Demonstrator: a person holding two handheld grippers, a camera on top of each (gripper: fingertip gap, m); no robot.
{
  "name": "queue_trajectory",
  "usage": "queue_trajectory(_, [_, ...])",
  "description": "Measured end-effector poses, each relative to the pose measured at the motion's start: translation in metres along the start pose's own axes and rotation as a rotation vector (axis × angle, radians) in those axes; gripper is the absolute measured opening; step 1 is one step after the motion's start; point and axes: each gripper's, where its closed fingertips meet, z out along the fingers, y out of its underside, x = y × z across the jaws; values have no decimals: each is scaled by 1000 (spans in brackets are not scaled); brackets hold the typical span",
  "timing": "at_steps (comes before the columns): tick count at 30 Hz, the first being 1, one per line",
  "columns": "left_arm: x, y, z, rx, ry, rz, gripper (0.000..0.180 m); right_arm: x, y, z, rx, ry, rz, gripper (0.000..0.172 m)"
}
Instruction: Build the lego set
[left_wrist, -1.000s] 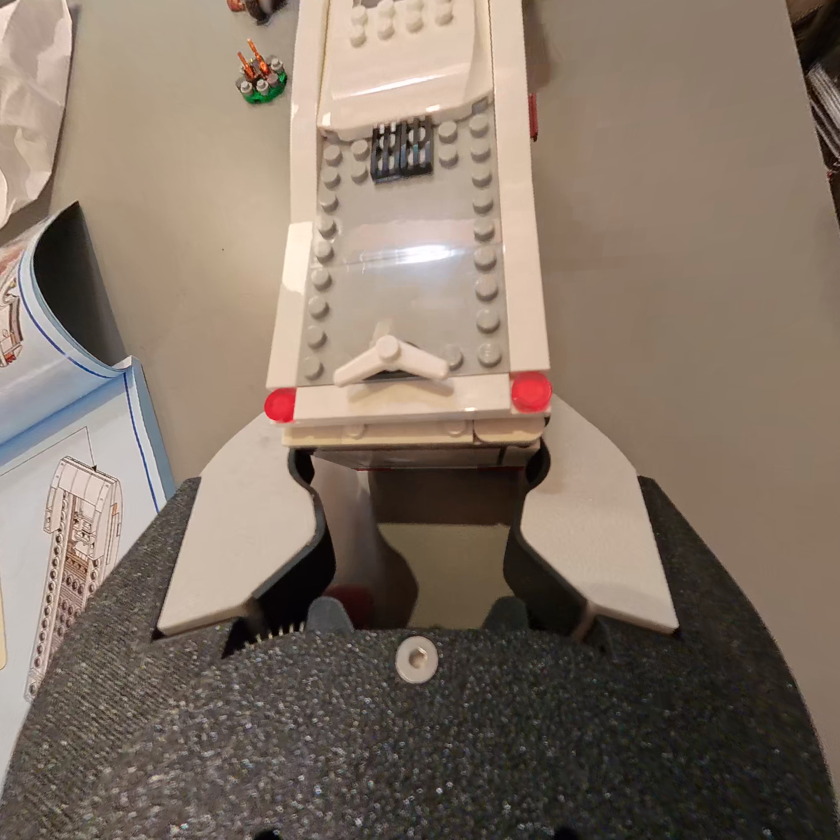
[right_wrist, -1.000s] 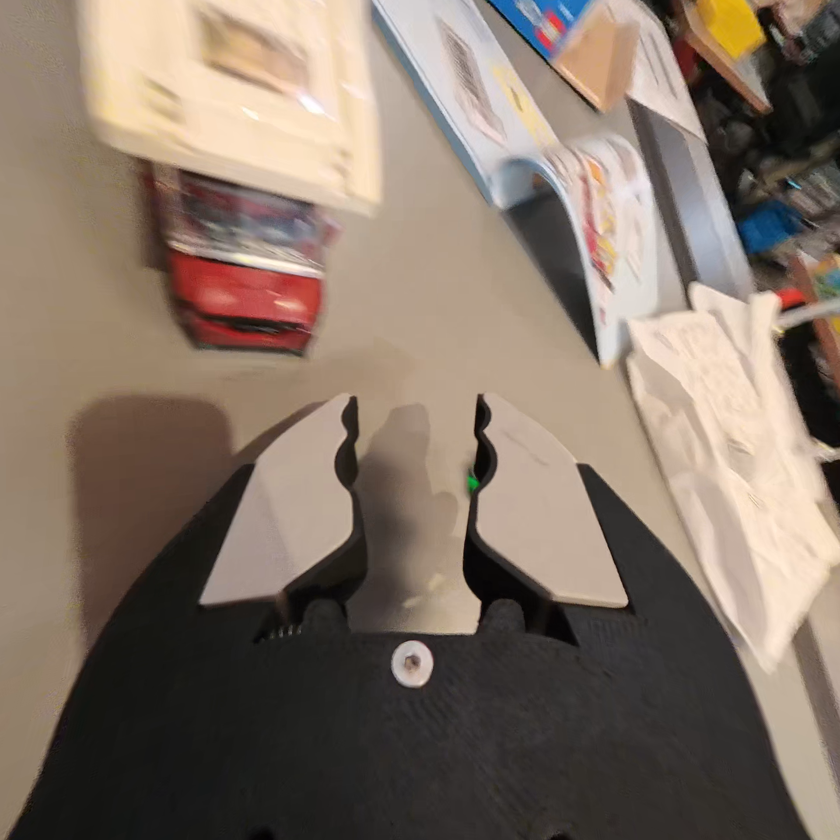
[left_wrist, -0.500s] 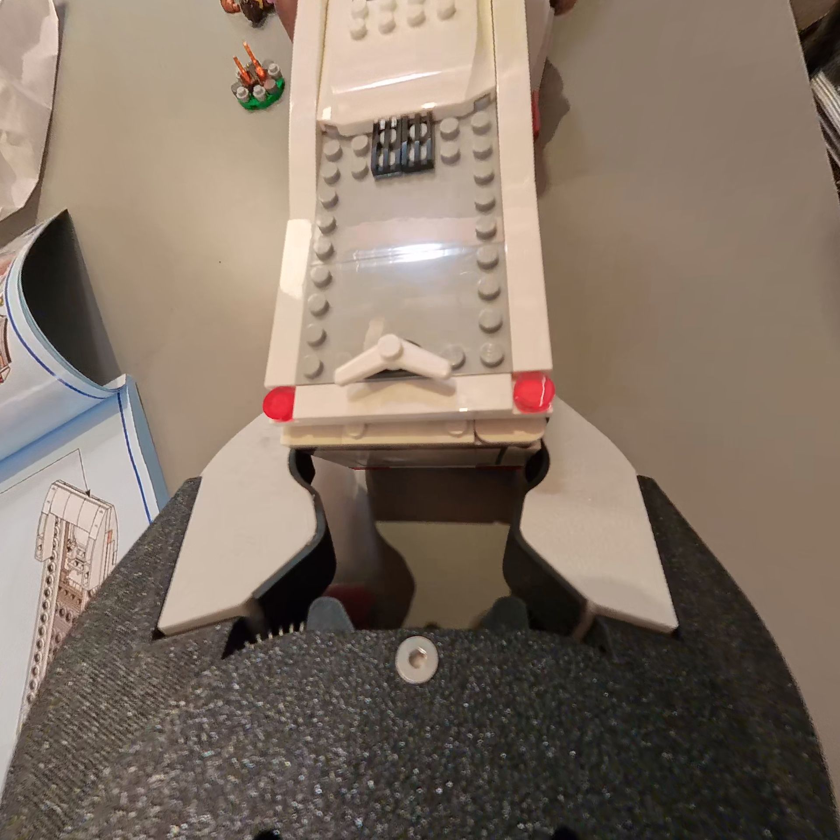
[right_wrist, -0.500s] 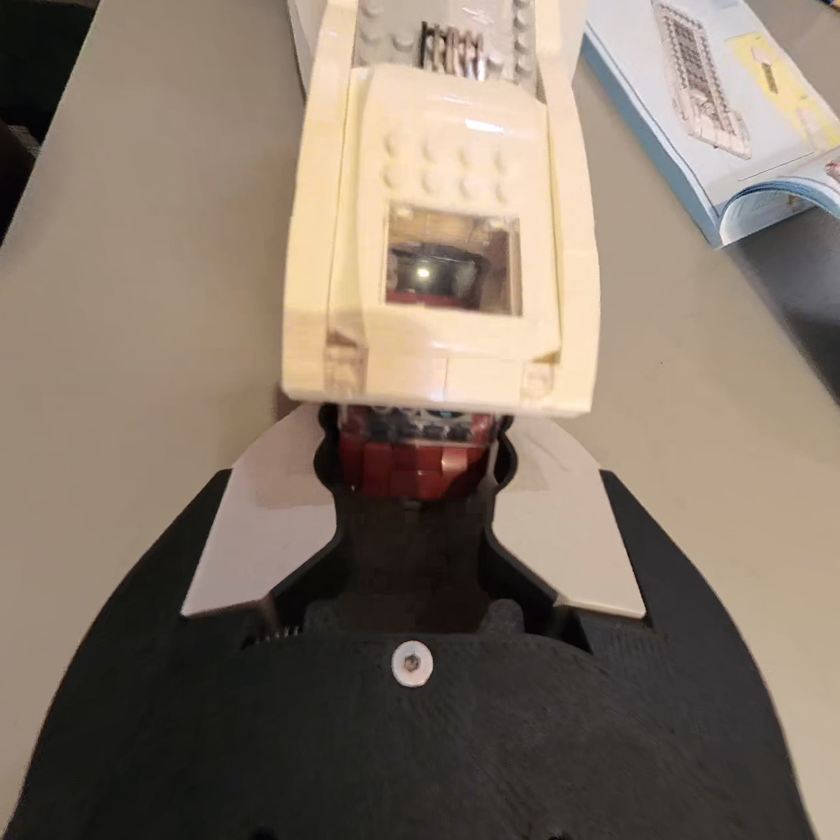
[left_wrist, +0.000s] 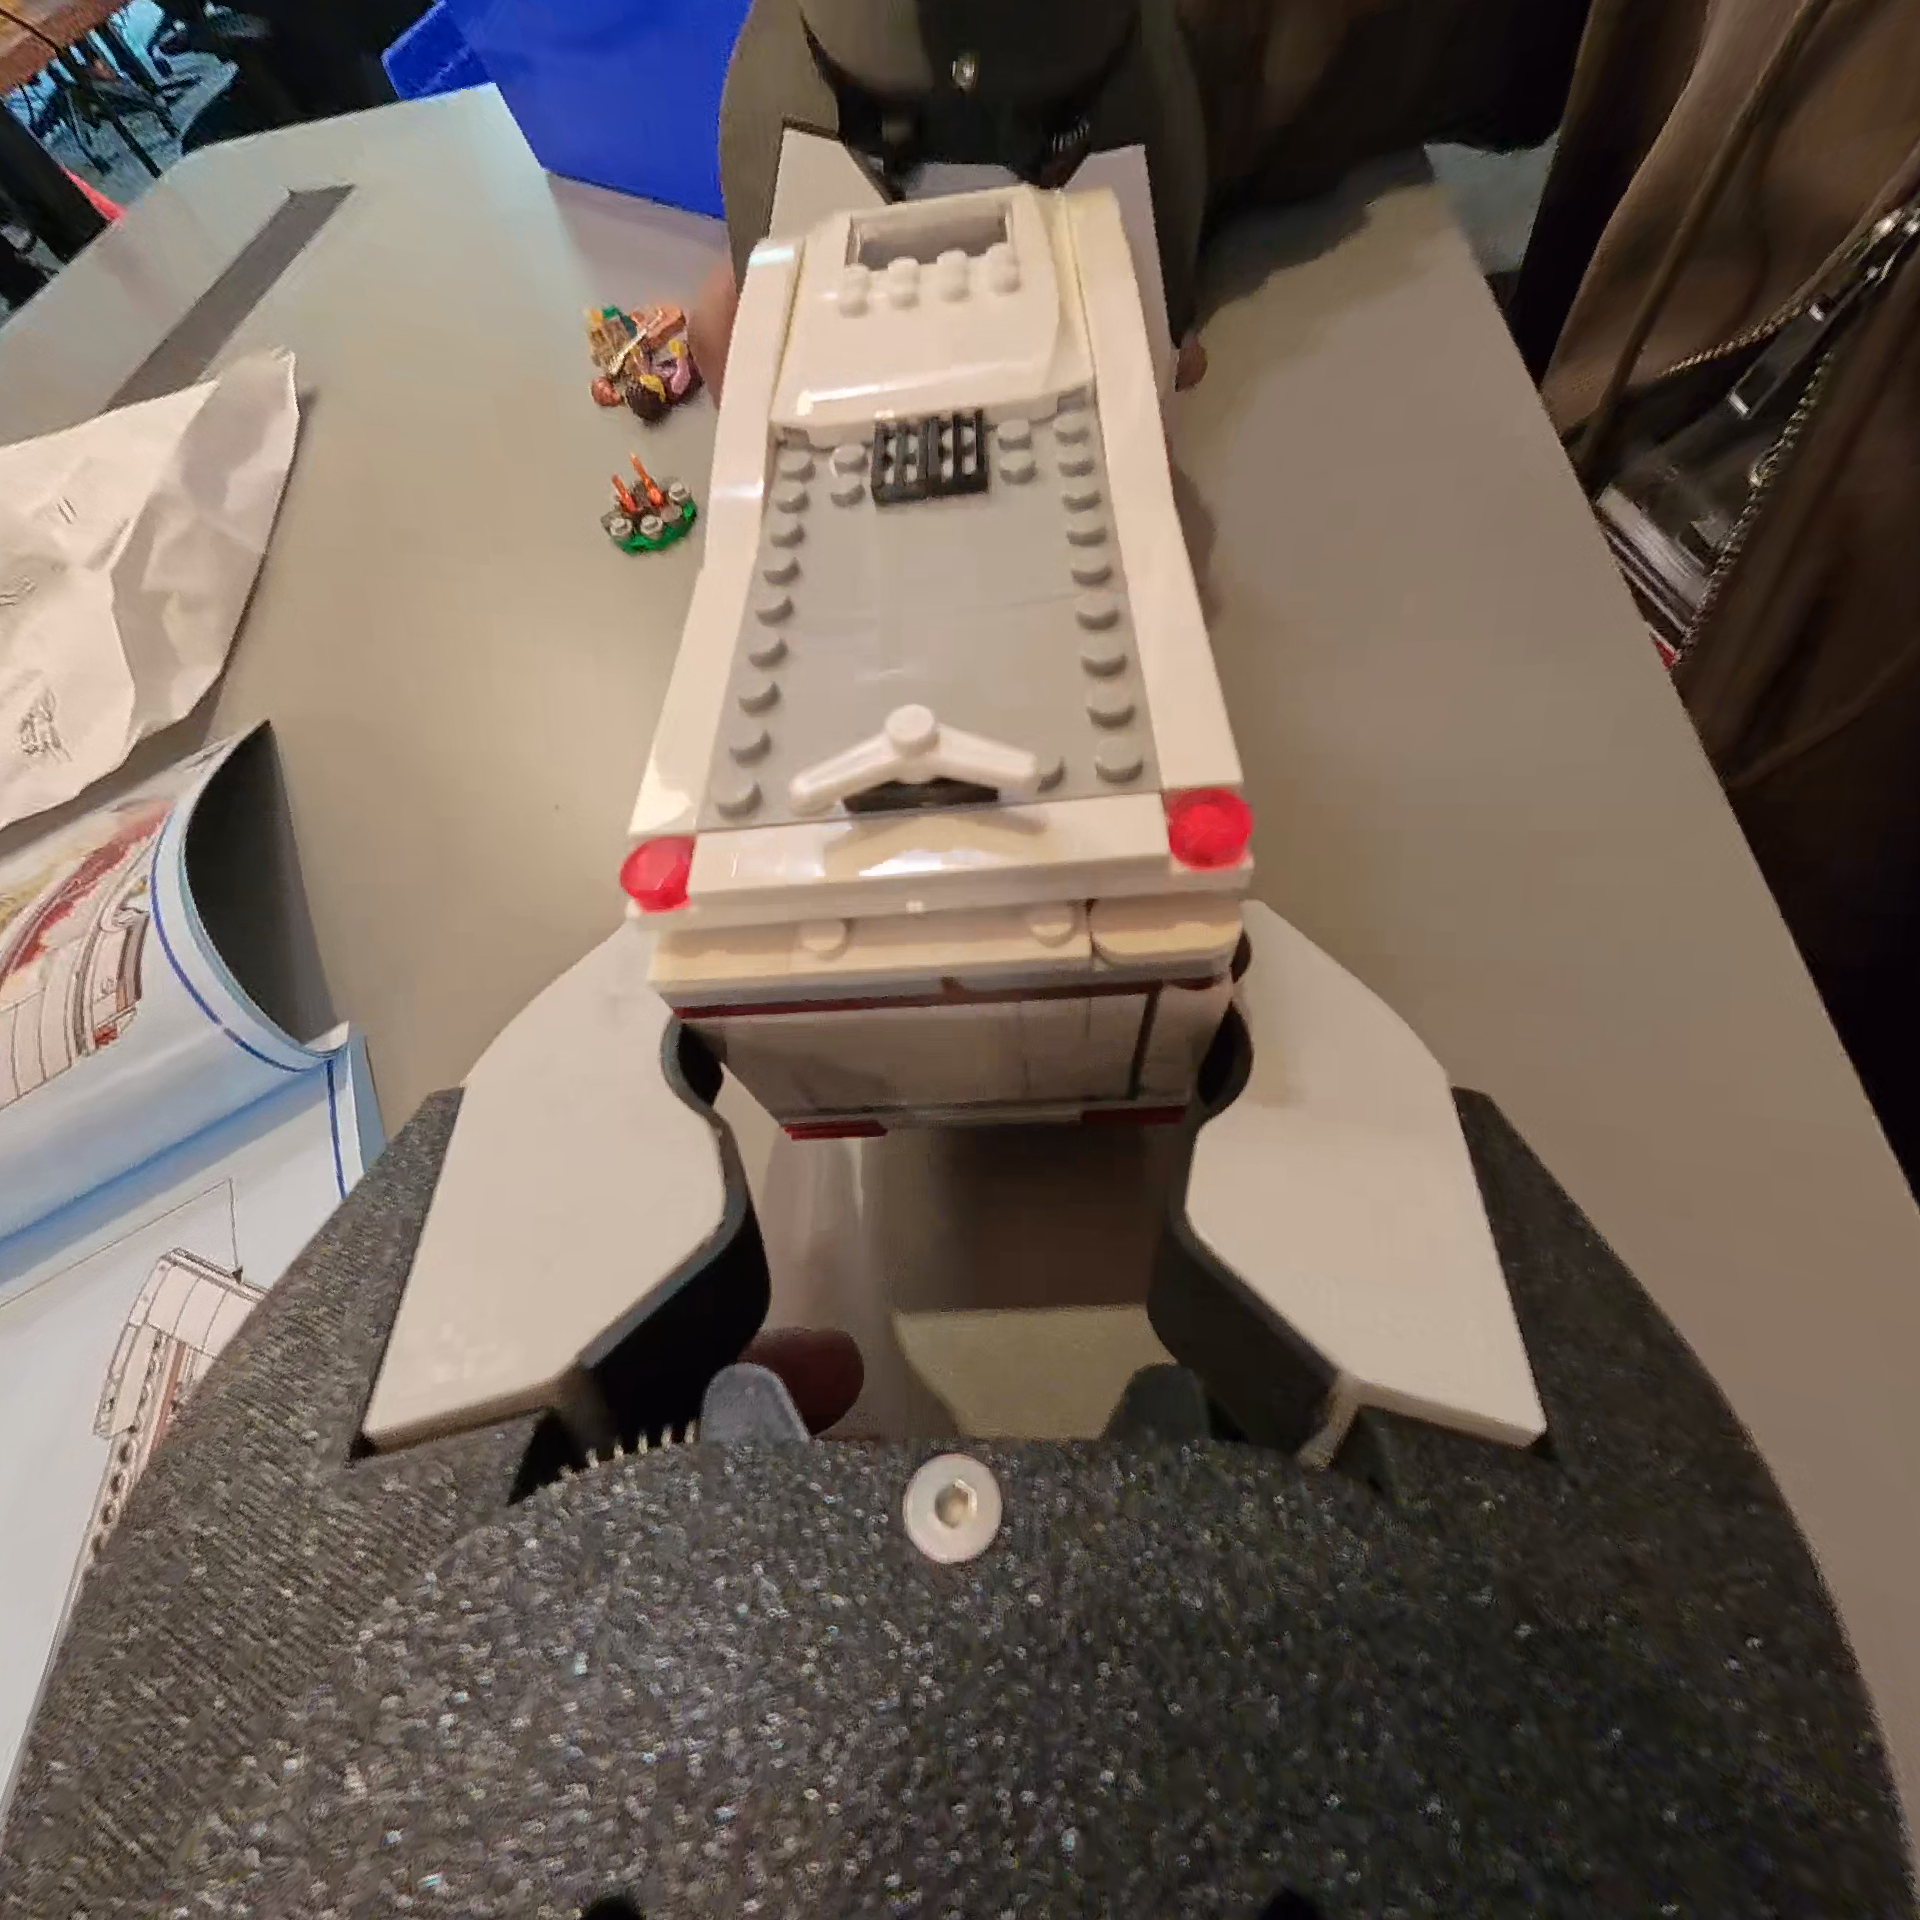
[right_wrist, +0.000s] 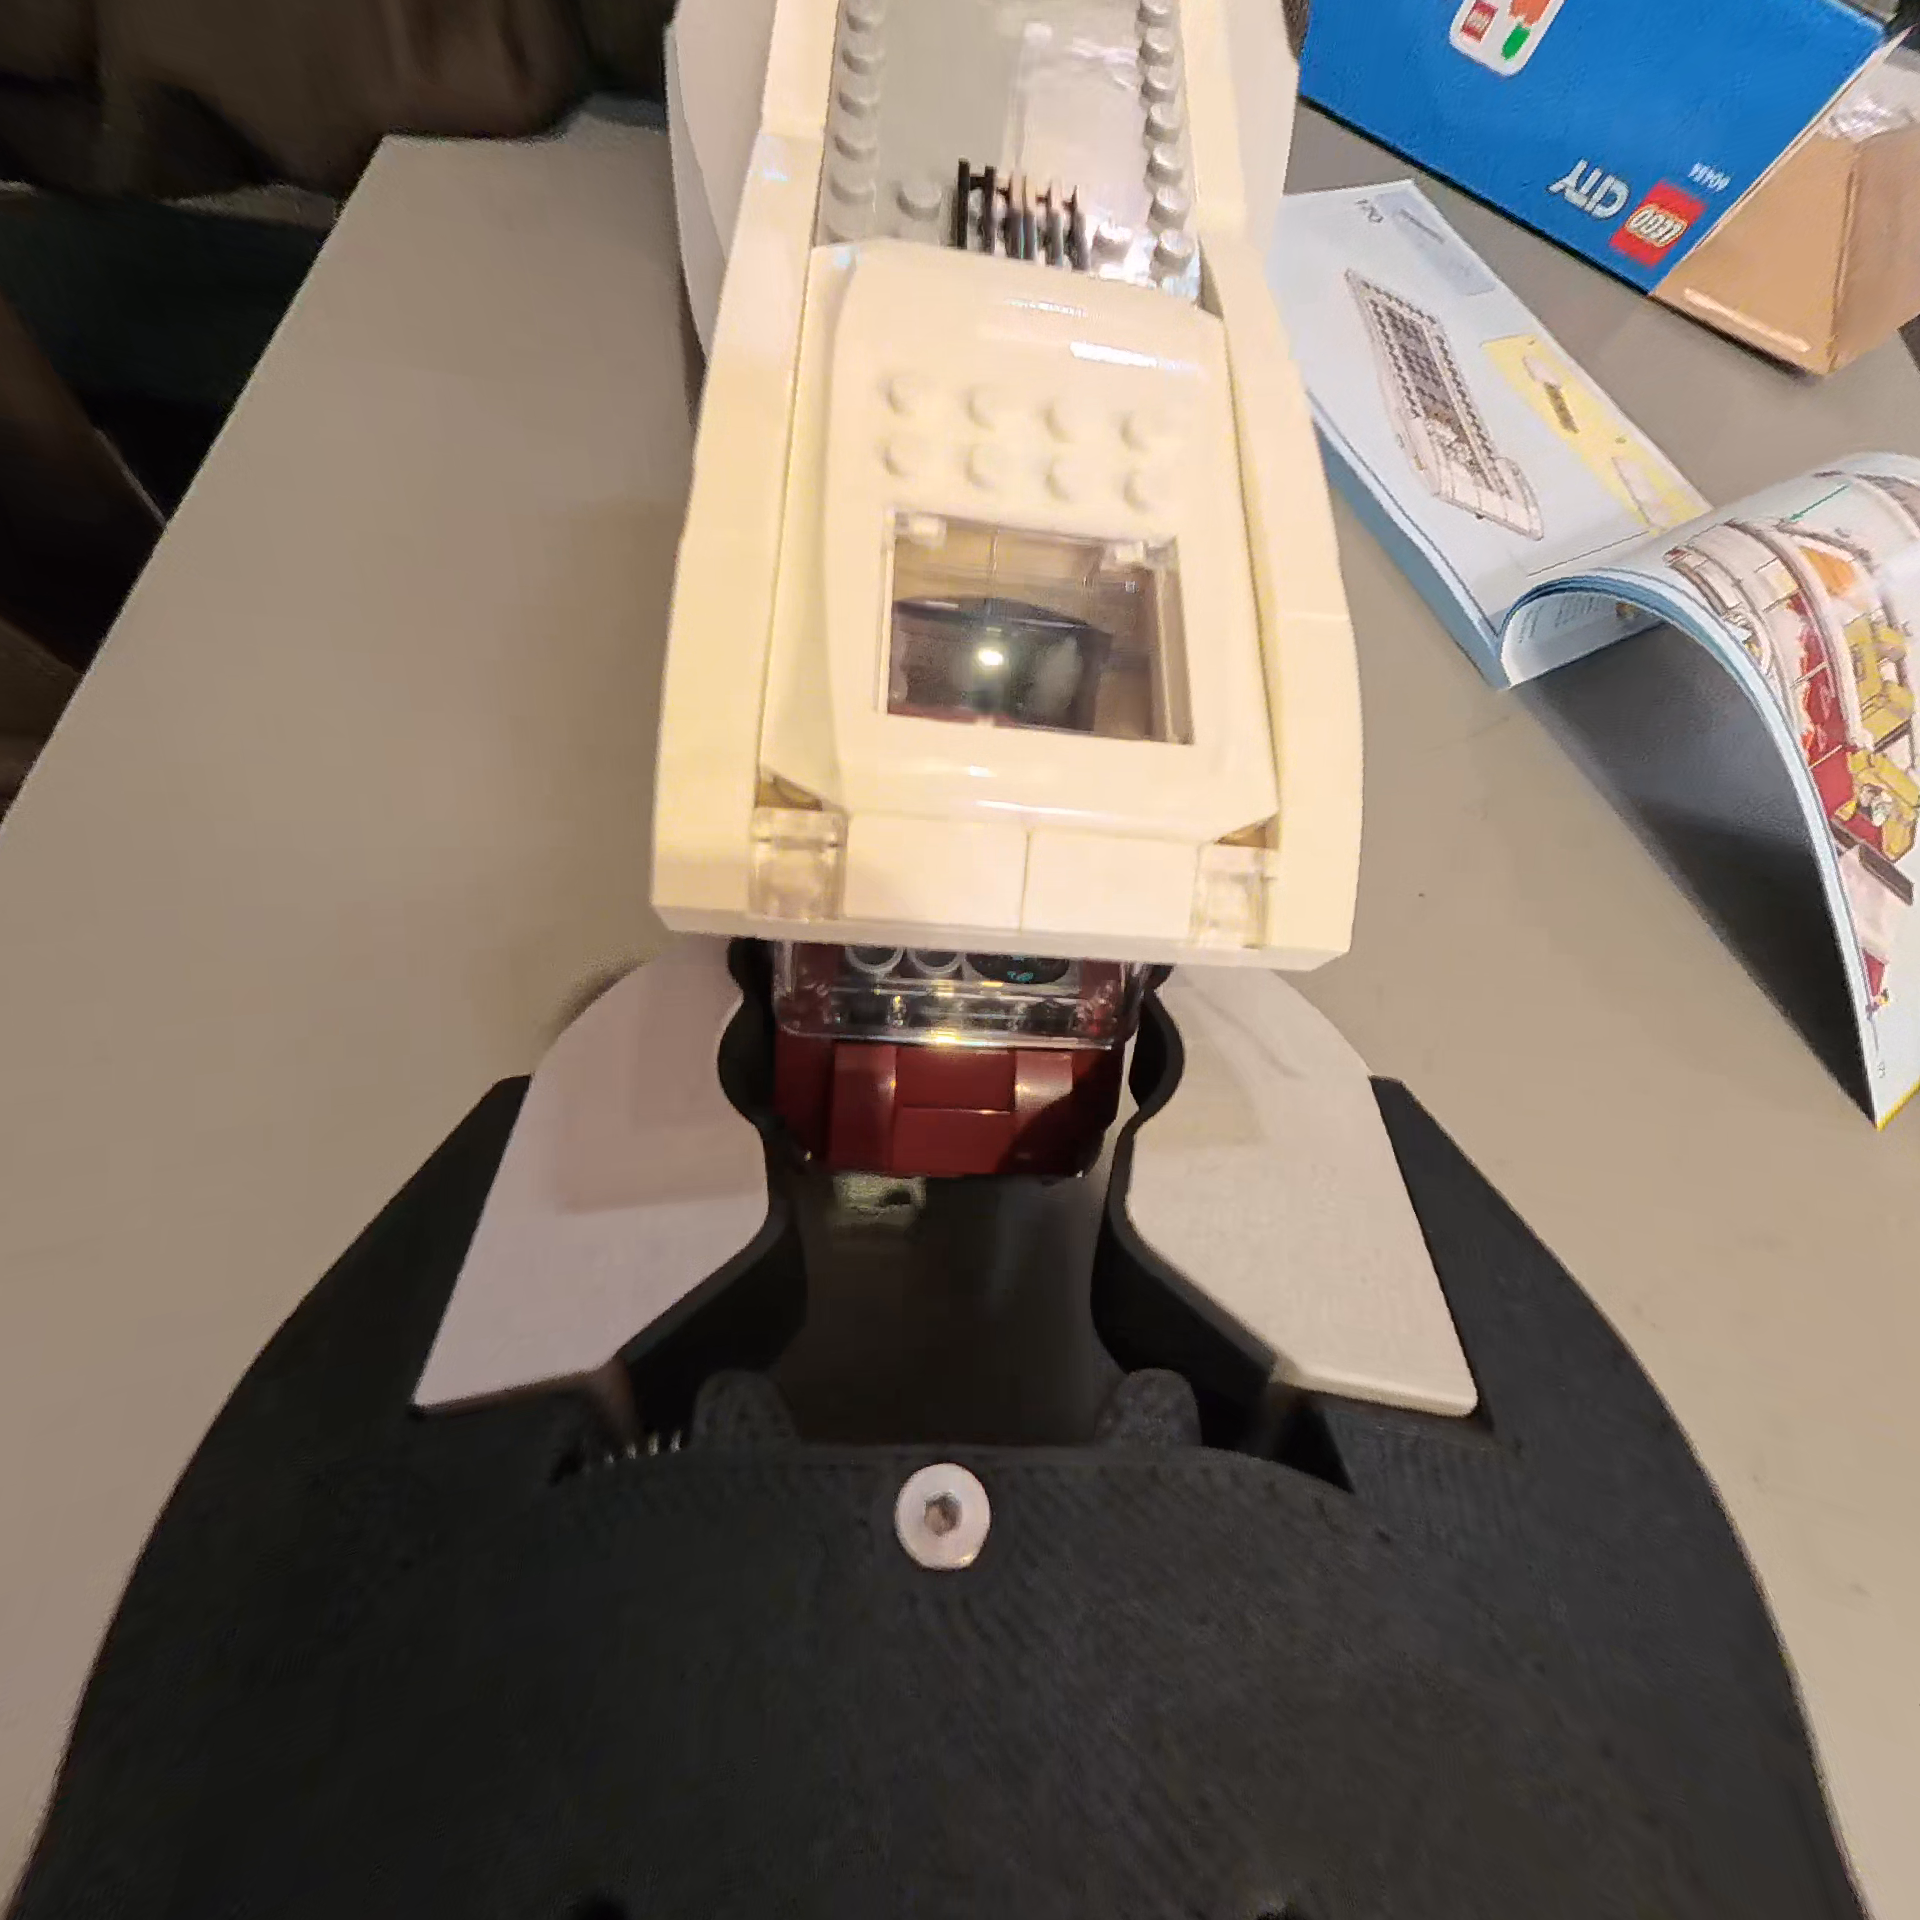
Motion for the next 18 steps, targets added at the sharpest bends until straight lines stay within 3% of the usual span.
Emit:
queue_trajectory(9, [-2, -2, 12, -25, 9, -18, 93, 3, -21, -4, 123, 11, 74, 78])
queue_trajectory(18, [1, 8, 31, -141, 25, 22, 93, -2, -14, 6, 47, 52, -26, 80])
